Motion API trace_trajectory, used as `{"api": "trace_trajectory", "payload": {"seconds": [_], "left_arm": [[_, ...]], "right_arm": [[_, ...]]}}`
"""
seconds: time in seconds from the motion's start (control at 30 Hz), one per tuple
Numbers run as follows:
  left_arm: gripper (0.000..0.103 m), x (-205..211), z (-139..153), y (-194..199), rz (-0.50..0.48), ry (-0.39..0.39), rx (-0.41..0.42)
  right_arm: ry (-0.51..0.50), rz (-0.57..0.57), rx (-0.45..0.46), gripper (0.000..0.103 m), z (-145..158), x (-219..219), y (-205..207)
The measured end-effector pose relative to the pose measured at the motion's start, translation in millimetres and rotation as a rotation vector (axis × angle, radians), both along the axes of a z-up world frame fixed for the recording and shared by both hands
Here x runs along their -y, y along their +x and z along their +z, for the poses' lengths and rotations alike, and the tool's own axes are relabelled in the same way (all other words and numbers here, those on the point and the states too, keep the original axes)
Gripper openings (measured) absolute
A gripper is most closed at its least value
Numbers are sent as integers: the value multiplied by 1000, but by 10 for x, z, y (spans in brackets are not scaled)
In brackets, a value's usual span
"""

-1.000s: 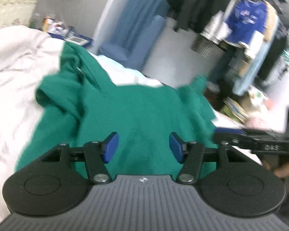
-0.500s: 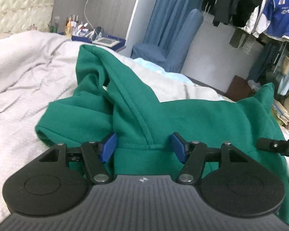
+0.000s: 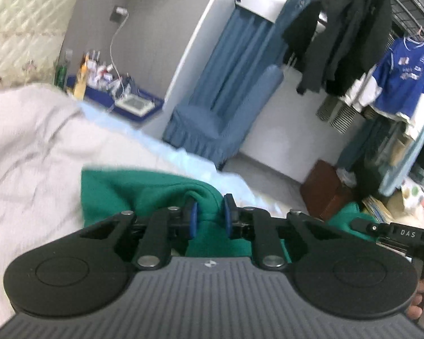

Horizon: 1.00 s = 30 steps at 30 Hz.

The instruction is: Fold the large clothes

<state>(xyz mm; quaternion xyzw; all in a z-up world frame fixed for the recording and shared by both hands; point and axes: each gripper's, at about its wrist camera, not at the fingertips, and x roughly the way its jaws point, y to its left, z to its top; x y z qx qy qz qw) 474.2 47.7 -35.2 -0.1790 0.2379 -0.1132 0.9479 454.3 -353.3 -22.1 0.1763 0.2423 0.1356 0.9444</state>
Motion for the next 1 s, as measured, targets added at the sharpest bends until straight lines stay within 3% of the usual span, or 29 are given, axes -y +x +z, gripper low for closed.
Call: {"api": "trace_trajectory", "payload": {"seconds": [0.1,0.17,0.43,0.6,0.77,1.0], "left_arm": [[21,59,-24,392,31,8,-10],[22,126,-150,641,44,65,-13],[26,197,-995,1398,56,136,-125],[25,89,-1343,1620,51,116,-183],[26,110,-1268,1559,37,142,-188],[31,185,-726,1046,21,201,-168]], "right_arm": [[2,-43,-5,14,-55,0,374],[-17,-56,-11,14,-176,-33,578],[-123,-79,-83,14,-901,-52,1174],[-123,-79,-95,13,-1133,-31,1278],[-116,-74,-96,17,-1027,-39,1239],[-157,-74,-95,24,-637,-46,858]]}}
